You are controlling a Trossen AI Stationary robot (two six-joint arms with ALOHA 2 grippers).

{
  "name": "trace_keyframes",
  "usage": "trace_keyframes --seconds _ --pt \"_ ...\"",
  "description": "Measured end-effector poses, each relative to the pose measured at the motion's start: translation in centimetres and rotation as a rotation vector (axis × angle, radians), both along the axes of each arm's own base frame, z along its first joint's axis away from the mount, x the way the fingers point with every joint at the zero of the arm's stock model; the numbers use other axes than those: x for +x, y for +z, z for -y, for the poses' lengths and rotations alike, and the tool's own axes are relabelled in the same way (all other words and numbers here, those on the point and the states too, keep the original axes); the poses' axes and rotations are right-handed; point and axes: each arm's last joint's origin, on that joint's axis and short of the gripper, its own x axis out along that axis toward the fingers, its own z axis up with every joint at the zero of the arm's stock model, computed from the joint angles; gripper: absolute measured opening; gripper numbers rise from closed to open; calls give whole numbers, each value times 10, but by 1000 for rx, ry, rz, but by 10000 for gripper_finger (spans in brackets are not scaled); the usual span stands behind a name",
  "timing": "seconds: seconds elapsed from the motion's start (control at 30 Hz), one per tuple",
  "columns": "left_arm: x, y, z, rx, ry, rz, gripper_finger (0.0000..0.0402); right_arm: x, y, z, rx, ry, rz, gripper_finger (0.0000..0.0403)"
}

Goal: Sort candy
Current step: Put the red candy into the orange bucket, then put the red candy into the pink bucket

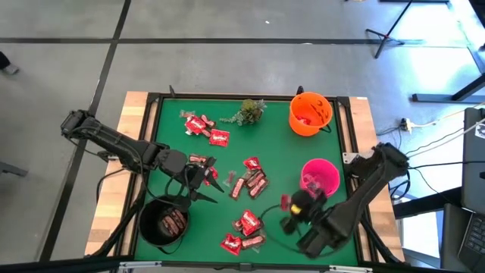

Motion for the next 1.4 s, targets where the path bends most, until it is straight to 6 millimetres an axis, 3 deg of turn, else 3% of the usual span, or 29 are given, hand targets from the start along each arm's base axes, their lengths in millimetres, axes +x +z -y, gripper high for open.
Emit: trace_keyframes --seconds 0.1,0.17,0.3,0.5,0.63,1.0,1.23,1.4 --pt "0 0 0 -7 1 0 167 -6 31 28 -173 -83 71 12" --pt "0 2 1 -25 -16 12 167 -1 45 53 -198 -118 106 14" --pt "1 12 3 -57 -66 51 167 7 68 129 -245 -201 33 31" --pt "0 23 6 -72 -92 78 167 1 85 230 -245 -372 -141 38" --pt "-2 25 6 -74 -102 82 167 -8 88 274 -242 -430 -213 39" --pt "-4 21 7 -88 -96 25 167 -17 45 348 -85 -431 -263 49" --pt "-6 17 10 -65 -73 -13 167 -23 33 360 -33 -376 -321 149" --pt "-7 14 8 -67 -24 -50 167 -27 56 354 -36 -310 -265 223"
